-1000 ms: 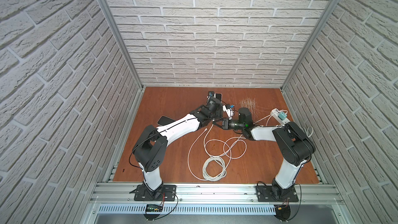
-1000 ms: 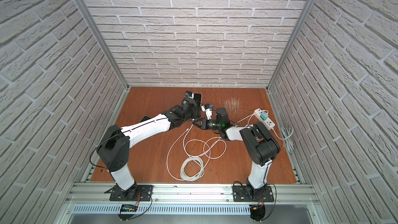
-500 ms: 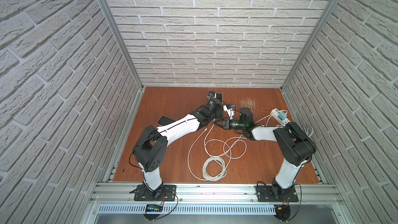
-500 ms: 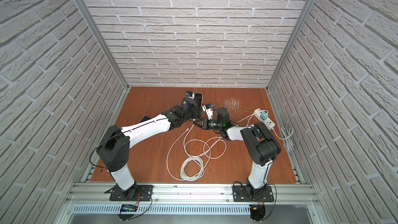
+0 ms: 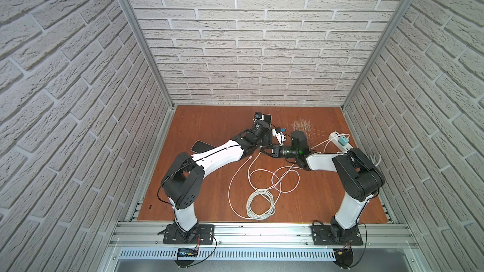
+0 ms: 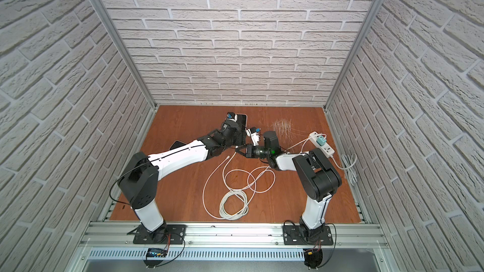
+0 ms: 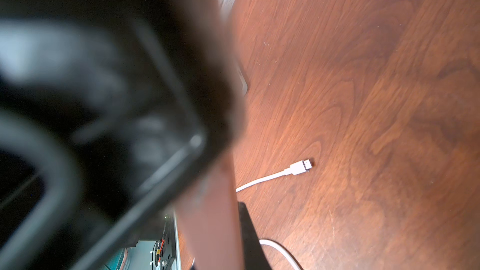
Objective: Plug the charging cable into the phone
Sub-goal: Insert the charging cable into the phone.
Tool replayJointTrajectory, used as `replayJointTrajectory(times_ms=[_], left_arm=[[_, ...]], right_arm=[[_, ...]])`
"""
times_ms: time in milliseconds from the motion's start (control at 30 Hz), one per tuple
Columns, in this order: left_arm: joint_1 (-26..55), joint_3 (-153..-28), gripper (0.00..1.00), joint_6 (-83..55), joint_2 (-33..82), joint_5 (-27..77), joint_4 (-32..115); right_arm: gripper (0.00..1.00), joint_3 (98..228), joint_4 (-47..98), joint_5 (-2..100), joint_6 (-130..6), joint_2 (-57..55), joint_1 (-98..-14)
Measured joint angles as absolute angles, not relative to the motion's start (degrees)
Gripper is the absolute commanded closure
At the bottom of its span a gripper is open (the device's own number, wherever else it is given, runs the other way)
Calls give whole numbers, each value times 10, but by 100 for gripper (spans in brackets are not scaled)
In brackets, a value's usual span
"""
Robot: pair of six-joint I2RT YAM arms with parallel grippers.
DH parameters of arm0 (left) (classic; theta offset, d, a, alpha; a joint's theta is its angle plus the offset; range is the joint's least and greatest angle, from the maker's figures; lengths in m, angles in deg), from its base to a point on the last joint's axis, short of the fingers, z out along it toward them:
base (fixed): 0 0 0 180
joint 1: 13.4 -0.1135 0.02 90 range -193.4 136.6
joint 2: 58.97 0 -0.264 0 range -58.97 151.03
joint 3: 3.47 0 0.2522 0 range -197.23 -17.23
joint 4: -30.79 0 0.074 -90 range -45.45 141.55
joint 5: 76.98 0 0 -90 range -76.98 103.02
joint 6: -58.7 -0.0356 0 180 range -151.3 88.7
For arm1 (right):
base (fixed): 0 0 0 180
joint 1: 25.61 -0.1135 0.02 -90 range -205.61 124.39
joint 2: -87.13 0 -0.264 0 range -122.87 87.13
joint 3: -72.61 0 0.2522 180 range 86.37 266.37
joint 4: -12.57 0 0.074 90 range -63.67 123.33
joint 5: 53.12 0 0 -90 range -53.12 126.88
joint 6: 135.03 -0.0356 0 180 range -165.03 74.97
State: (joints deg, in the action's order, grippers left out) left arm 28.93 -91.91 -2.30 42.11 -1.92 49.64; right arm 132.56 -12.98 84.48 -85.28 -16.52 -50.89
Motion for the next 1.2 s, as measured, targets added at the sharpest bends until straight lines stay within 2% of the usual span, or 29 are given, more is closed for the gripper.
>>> replayJointTrajectory(times_ms=[833,1200], left_arm=[[301,-928,54,-21,421,-22,514],[302,-958,56,-12,428,-19,548]], right_arm=[[97,1308,-130,836,-849,-157,-499],[97,1308,-83,814,-799,-123,-501]])
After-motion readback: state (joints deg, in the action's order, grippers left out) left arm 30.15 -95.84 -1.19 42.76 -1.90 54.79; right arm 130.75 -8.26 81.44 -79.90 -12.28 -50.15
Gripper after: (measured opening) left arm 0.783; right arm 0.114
